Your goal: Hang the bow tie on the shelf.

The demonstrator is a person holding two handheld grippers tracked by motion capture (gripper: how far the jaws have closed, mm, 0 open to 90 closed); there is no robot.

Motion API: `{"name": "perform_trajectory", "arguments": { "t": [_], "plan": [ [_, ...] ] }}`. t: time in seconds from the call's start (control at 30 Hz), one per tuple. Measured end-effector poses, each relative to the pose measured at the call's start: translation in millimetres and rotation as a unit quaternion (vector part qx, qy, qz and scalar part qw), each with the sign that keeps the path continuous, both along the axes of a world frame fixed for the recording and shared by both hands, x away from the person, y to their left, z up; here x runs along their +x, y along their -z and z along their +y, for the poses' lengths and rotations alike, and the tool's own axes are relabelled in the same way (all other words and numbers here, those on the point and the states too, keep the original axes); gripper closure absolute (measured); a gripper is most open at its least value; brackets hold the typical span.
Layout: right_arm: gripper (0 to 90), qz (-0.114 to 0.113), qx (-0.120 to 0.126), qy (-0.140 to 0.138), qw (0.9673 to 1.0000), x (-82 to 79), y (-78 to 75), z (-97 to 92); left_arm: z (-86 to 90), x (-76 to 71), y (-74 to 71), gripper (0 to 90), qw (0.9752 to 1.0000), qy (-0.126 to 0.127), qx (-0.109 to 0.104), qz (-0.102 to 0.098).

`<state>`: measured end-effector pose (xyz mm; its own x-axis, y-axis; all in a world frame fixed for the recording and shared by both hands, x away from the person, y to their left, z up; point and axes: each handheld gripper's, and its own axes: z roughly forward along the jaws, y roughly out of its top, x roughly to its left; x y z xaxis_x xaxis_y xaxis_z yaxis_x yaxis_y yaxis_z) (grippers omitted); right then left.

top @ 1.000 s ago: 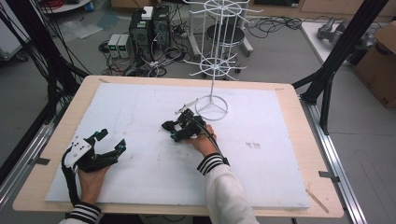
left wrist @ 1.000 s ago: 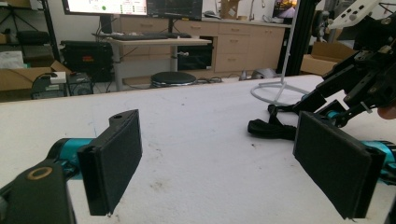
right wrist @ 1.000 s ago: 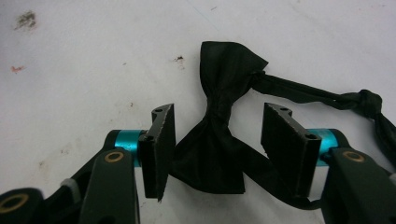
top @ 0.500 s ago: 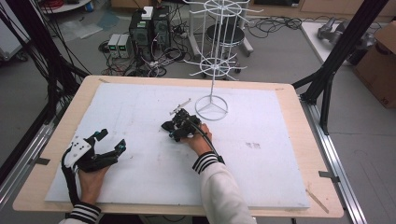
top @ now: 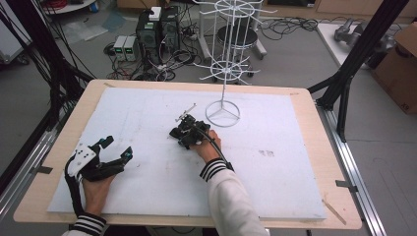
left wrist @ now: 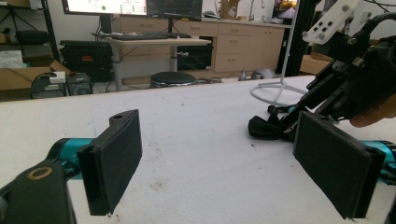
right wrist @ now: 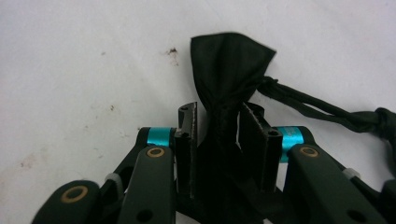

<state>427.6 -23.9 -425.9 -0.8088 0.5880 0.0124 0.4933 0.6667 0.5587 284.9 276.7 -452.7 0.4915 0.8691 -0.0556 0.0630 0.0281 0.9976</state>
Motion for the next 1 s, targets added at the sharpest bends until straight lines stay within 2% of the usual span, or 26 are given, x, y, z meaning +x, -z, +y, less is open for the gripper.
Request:
{"name": "perform_trajectory", "arguments": {
  "t": [0.1,0.17,0.3,0.4,0.43,0.47,0.67,0.9,1.0],
  "plan": [
    [67.8,0.007,0.003,0.008,0.9999,0.3,0.0,-0.4,0.0,0.0,0.0,16.0,1.0000,0.000,0.000,0.000],
    [73.4,0.006,0.003,0.007,1.0000,0.8,-0.2,-0.5,-0.1,0.0,-0.1,16.0,1.0000,0.000,-0.001,0.000],
    [75.8,0.015,0.001,0.024,0.9996,-0.1,-1.6,-0.6,0.0,0.0,0.0,16.0,1.0000,0.000,0.000,0.000],
    [76.4,0.006,-0.001,0.016,0.9999,0.2,-1.4,-0.1,0.1,-0.1,0.0,16.0,1.0000,0.000,0.000,0.000],
    [76.4,-0.007,-0.003,0.003,1.0000,1.5,-1.0,-0.5,-0.1,-0.1,0.0,15.9,1.0000,0.000,-0.002,0.000],
    [76.4,-0.010,-0.007,0.005,0.9999,1.0,-1.5,-0.3,-0.1,0.0,-0.1,16.0,1.0000,0.001,-0.001,0.000],
    [76.5,-0.006,0.002,0.009,0.9999,-0.2,-3.9,-2.1,-0.1,-0.1,0.0,15.9,1.0000,0.000,-0.002,0.000],
    [76.6,-0.011,0.013,0.009,0.9998,-1.7,-7.7,-3.3,0.0,-0.1,0.0,16.0,1.0000,0.000,0.000,0.000],
    [76.6,-0.016,0.026,0.010,0.9995,-4.3,-12.0,-4.2,0.0,-0.1,0.0,16.0,1.0000,0.001,0.001,0.000]
  ]
}}
